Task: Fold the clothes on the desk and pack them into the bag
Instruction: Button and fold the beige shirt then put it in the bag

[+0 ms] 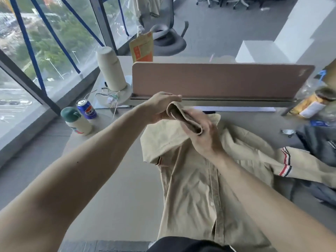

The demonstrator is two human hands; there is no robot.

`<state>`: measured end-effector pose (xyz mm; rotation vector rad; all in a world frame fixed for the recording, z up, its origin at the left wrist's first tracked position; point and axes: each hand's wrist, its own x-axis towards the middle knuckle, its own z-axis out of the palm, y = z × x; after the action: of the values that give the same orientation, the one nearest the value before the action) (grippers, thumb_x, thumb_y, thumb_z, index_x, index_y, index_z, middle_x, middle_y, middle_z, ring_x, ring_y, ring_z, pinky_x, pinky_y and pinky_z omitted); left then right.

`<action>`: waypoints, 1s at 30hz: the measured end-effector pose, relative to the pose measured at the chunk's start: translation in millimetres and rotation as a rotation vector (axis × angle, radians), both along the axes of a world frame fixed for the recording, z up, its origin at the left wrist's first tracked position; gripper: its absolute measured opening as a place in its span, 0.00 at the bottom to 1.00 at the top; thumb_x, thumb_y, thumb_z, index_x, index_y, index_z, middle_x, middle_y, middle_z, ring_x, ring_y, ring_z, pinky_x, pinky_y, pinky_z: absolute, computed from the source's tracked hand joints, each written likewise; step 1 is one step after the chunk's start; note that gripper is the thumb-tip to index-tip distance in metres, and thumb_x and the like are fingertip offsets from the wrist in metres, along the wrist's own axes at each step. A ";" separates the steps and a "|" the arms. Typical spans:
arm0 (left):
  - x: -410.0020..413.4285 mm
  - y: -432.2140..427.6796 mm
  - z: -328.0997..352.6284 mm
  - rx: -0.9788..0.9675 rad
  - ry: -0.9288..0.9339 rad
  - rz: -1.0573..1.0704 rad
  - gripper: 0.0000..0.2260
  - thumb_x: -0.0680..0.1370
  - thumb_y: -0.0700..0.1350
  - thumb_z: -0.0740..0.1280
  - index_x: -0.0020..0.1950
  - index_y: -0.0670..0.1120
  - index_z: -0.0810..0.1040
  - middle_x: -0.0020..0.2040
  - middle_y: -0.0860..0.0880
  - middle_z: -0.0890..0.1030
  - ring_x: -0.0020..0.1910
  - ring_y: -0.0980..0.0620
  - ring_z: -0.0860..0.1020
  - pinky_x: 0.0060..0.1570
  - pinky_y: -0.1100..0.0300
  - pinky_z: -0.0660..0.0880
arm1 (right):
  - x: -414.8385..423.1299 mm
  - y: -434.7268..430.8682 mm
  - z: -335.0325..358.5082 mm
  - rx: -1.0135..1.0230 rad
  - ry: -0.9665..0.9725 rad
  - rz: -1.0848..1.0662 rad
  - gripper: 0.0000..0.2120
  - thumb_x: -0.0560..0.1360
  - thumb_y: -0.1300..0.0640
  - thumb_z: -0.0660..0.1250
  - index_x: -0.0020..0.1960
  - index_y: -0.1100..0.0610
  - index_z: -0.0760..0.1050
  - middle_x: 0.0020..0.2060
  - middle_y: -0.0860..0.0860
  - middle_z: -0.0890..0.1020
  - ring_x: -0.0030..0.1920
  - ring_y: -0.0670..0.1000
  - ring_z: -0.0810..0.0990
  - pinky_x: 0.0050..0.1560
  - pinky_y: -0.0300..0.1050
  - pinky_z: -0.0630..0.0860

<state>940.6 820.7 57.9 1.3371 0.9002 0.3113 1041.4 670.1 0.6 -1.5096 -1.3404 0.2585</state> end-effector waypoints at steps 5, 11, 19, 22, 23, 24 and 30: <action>12.4 13.8 -58.6 0.405 0.244 -0.246 0.18 0.73 0.68 0.69 0.48 0.55 0.80 0.44 0.54 0.79 0.41 0.55 0.78 0.42 0.59 0.74 | 44.7 -28.4 1.8 -0.031 0.890 -0.246 0.11 0.78 0.52 0.67 0.47 0.59 0.83 0.47 0.54 0.85 0.50 0.53 0.84 0.53 0.55 0.79; -4.8 37.1 -138.9 0.449 0.702 -0.687 0.40 0.52 0.80 0.68 0.55 0.57 0.77 0.55 0.52 0.80 0.53 0.49 0.78 0.47 0.55 0.71 | 98.9 -78.2 -16.2 0.057 1.245 -0.426 0.07 0.80 0.55 0.64 0.55 0.54 0.79 0.48 0.53 0.85 0.47 0.53 0.84 0.38 0.49 0.81; -1.4 65.8 -179.6 0.623 0.798 -0.940 0.16 0.69 0.54 0.79 0.41 0.48 0.75 0.39 0.51 0.76 0.43 0.48 0.75 0.39 0.57 0.69 | 126.2 -141.6 -88.0 -0.100 1.308 -0.719 0.09 0.79 0.60 0.66 0.46 0.49 0.83 0.47 0.48 0.86 0.52 0.52 0.83 0.53 0.57 0.80; -0.8 82.5 -176.6 0.692 0.731 -0.876 0.14 0.69 0.53 0.80 0.36 0.54 0.75 0.32 0.53 0.75 0.35 0.50 0.74 0.34 0.58 0.67 | 129.0 -160.5 -114.7 -0.218 1.279 -0.808 0.08 0.78 0.63 0.68 0.51 0.52 0.80 0.44 0.47 0.84 0.50 0.50 0.82 0.47 0.53 0.80; -0.3 87.1 -175.9 0.714 0.732 -0.855 0.14 0.69 0.54 0.80 0.35 0.56 0.74 0.32 0.54 0.76 0.34 0.51 0.74 0.33 0.58 0.66 | 128.6 -164.4 -122.3 -0.242 1.276 -0.821 0.09 0.77 0.64 0.68 0.53 0.53 0.79 0.44 0.47 0.84 0.49 0.50 0.82 0.44 0.51 0.80; 0.8 91.9 -177.8 0.748 0.731 -0.851 0.16 0.68 0.55 0.80 0.33 0.57 0.72 0.32 0.54 0.75 0.34 0.51 0.74 0.33 0.58 0.66 | 127.3 -167.1 -128.1 -0.267 1.277 -0.827 0.09 0.77 0.64 0.68 0.54 0.54 0.79 0.45 0.48 0.84 0.49 0.50 0.82 0.43 0.50 0.80; 5.2 109.9 -182.0 0.843 0.900 -0.948 0.22 0.64 0.66 0.76 0.32 0.51 0.73 0.32 0.50 0.77 0.36 0.47 0.77 0.40 0.52 0.74 | 126.0 -172.8 -164.4 -0.406 1.287 -0.842 0.07 0.77 0.65 0.69 0.54 0.61 0.78 0.48 0.55 0.84 0.50 0.56 0.82 0.42 0.50 0.82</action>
<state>945.8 930.6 -124.1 2.6117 0.7303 -0.8073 1167.4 497.3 -163.8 -1.5815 0.3908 0.7916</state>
